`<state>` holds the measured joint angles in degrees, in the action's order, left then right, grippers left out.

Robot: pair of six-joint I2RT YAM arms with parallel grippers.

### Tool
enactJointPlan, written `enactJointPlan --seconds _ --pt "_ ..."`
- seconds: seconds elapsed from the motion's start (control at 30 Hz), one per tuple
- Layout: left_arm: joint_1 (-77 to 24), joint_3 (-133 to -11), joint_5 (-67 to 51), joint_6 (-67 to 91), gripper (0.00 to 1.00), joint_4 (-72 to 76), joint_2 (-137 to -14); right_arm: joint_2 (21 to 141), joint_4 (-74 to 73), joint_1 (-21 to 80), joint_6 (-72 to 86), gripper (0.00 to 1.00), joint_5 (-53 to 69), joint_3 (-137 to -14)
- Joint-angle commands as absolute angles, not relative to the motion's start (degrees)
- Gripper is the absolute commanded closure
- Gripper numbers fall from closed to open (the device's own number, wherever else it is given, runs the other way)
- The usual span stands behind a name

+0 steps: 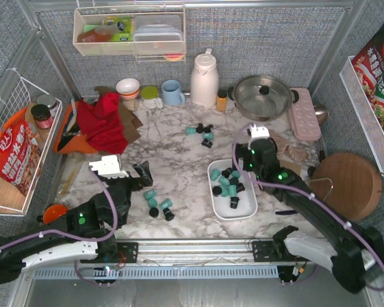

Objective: Mix the coffee capsules in the storage basket

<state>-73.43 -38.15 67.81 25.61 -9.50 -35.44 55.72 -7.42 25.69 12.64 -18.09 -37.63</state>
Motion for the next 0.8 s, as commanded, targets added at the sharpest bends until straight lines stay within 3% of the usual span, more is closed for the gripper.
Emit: enactJointPlan --seconds 0.0,0.33,0.77 --pt "-73.4 -37.4 67.6 17.5 0.01 -7.7 -32.7 67.3 -4.1 25.8 12.2 0.03 -14.6 -47.3" --pt "-73.5 -37.0 62.3 19.8 0.01 -15.2 -30.9 98.8 -8.1 27.2 18.2 0.06 -10.5 -74.4" --pt "-73.5 -40.4 61.6 28.1 0.01 -26.4 -20.5 115.9 -8.8 28.4 38.0 0.1 -23.1 -83.9"
